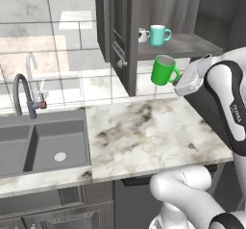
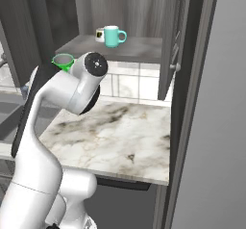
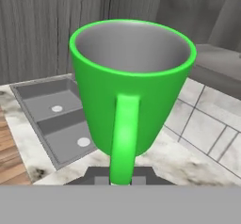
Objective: Pick the mug on the counter and place it in the cabinet with the handle facing the right, like the mugs already inside.
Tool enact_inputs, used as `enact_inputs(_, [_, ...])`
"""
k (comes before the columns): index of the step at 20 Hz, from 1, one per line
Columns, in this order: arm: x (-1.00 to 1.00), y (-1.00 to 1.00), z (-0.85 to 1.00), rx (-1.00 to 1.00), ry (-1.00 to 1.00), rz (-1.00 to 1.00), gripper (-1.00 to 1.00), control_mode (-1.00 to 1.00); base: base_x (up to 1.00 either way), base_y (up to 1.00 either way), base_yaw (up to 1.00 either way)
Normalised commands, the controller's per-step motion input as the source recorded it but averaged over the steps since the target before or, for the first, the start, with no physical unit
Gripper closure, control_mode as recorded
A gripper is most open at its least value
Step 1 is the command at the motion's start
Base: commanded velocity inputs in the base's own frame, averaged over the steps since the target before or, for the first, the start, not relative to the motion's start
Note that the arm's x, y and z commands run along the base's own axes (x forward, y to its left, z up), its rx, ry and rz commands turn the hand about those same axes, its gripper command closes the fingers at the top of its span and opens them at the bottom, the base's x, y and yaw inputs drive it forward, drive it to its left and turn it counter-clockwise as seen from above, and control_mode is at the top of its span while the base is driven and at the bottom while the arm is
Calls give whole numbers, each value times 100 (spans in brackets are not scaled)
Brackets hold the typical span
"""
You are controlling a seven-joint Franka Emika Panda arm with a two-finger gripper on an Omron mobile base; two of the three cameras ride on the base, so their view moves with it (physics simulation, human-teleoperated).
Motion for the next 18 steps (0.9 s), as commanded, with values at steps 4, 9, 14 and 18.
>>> enact_inputs(4, [4,0,33,0,0,7,100,-100,0,0,0])
enact_inputs(9, [13,-1,34,0,0,6,100,-100,0,0,0])
enact_inputs(14, [18,-3,21,0,0,3,100,-100,0,0,0])
enact_inputs(18, [31,-10,1,1,0,0,100,-100,0,0,0])
